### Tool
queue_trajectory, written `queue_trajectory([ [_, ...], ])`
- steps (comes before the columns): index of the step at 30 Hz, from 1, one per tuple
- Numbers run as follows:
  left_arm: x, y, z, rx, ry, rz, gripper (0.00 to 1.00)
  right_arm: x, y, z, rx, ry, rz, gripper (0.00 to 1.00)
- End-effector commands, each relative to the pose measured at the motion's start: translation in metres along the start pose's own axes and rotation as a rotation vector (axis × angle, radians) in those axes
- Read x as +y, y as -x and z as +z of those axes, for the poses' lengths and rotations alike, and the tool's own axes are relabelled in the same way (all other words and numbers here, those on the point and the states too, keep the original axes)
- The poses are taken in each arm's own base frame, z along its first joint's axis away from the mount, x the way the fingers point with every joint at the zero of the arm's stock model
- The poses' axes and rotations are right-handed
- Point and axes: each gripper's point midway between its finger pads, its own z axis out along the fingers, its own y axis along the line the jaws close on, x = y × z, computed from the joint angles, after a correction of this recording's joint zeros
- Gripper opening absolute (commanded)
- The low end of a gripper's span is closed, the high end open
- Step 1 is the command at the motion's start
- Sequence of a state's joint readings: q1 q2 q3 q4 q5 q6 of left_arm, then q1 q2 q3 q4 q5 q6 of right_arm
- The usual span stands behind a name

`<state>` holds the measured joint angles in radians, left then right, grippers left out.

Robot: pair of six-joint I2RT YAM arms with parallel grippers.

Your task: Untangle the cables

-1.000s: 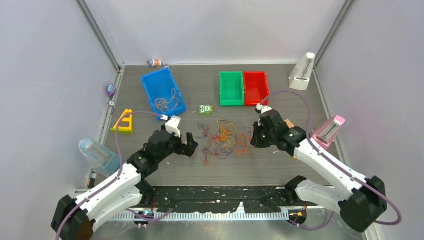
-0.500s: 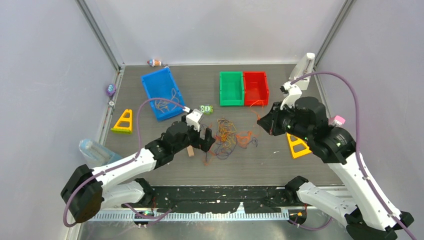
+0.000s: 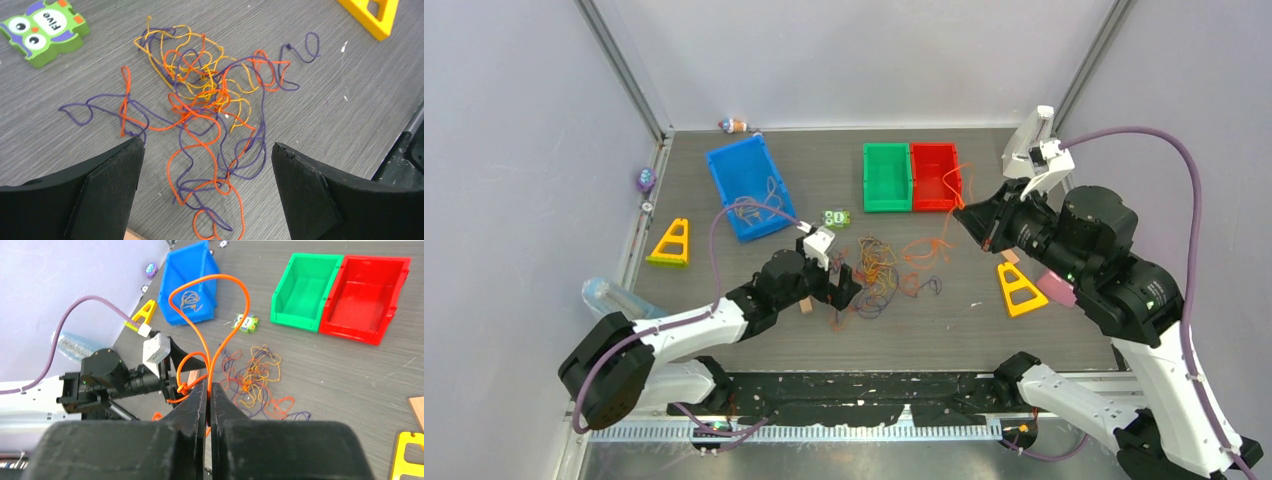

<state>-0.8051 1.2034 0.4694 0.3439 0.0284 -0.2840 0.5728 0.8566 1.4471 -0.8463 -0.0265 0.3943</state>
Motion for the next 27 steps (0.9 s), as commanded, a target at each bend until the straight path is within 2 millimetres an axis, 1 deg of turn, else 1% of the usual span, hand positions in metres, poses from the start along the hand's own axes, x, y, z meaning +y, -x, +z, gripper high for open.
queue_trajectory([
  [1,-0.017,0.027,0.005,-0.107,-0.083,0.018,1.0,-0.002,0.035,0.012,-0.135,-0.034,-0.015,0.05],
  [2,-0.018,0.027,0.007,-0.103,-0.087,0.018,1.0,-0.001,0.04,0.015,-0.16,-0.032,-0.015,0.05],
  [3,-0.019,0.027,0.008,-0.101,-0.087,0.018,0.99,-0.005,0.039,0.022,-0.159,-0.049,-0.016,0.05],
  [4,-0.018,0.027,0.009,-0.098,-0.084,0.02,1.0,-0.004,0.044,0.026,-0.184,-0.048,-0.017,0.05],
  [5,-0.017,0.027,0.009,-0.094,-0.076,0.02,1.0,-0.01,0.042,0.034,-0.183,-0.073,-0.018,0.05],
  [6,-0.016,0.026,0.01,-0.089,-0.069,0.021,0.99,-0.01,0.047,0.038,-0.204,-0.075,-0.02,0.05],
  [7,-0.015,0.027,0.009,-0.087,-0.061,0.023,0.99,-0.015,0.044,0.047,-0.199,-0.1,-0.022,0.05],
  [8,-0.013,0.027,0.008,-0.083,-0.053,0.028,0.99,-0.016,0.048,0.051,-0.216,-0.106,-0.023,0.05],
  [9,-0.011,0.028,0.007,-0.086,-0.042,0.032,1.0,-0.024,0.046,0.062,-0.21,-0.142,-0.028,0.05],
  [10,-0.008,0.028,0.005,-0.089,-0.024,0.036,0.99,-0.027,0.047,0.069,-0.22,-0.156,-0.03,0.05],
  [11,-0.005,0.028,0.004,-0.09,-0.01,0.038,0.99,-0.035,0.049,0.078,-0.234,-0.2,-0.036,0.05],
  [12,-0.002,0.029,0.002,-0.093,0.007,0.04,1.0,-0.043,0.043,0.09,-0.217,-0.233,-0.041,0.05],
  [13,0.001,0.031,0.001,-0.101,0.025,0.041,0.99,-0.05,0.047,0.095,-0.241,-0.274,-0.056,0.05],
  [14,0.002,0.031,0.0,-0.1,0.031,0.044,0.99,-0.058,0.041,0.107,-0.225,-0.308,-0.069,0.05],
  [15,0.003,0.031,-0.001,-0.101,0.038,0.044,1.0,-0.067,0.045,0.112,-0.246,-0.353,-0.09,0.05],
  [16,0.004,0.031,-0.001,-0.102,0.04,0.044,1.0,-0.075,0.039,0.123,-0.229,-0.387,-0.106,0.05],
  [17,0.004,0.031,-0.002,-0.103,0.041,0.044,1.0,-0.082,0.044,0.127,-0.253,-0.429,-0.128,0.05],
  [18,0.004,0.032,-0.002,-0.105,0.042,0.044,1.0,-0.093,0.039,0.135,-0.239,-0.48,-0.163,0.05],
  [19,0.003,0.032,-0.003,-0.104,0.04,0.044,1.0,-0.096,0.043,0.139,-0.258,-0.498,-0.174,0.05],
  [20,0.003,0.033,-0.003,-0.107,0.038,0.044,1.0,-0.106,0.039,0.148,-0.243,-0.546,-0.204,0.05],
  [21,0.002,0.032,-0.003,-0.106,0.035,0.043,1.0,-0.109,0.042,0.153,-0.257,-0.56,-0.214,0.05],
  [23,0.001,0.033,-0.003,-0.109,0.031,0.042,1.0,-0.12,0.038,0.172,-0.238,-0.606,-0.255,0.05],
  [24,0.001,0.033,-0.003,-0.108,0.027,0.041,1.0,-0.124,0.041,0.176,-0.245,-0.618,-0.272,0.05],
  [25,0.0,0.033,-0.002,-0.106,0.025,0.04,0.99,-0.128,0.038,0.186,-0.23,-0.629,-0.284,0.05],
  [26,-0.001,0.033,-0.002,-0.108,0.021,0.04,0.99,-0.13,0.041,0.191,-0.237,-0.633,-0.293,0.05],
  [27,-0.001,0.034,-0.002,-0.108,0.02,0.039,0.99,-0.132,0.037,0.203,-0.221,-0.632,-0.302,0.05],
])
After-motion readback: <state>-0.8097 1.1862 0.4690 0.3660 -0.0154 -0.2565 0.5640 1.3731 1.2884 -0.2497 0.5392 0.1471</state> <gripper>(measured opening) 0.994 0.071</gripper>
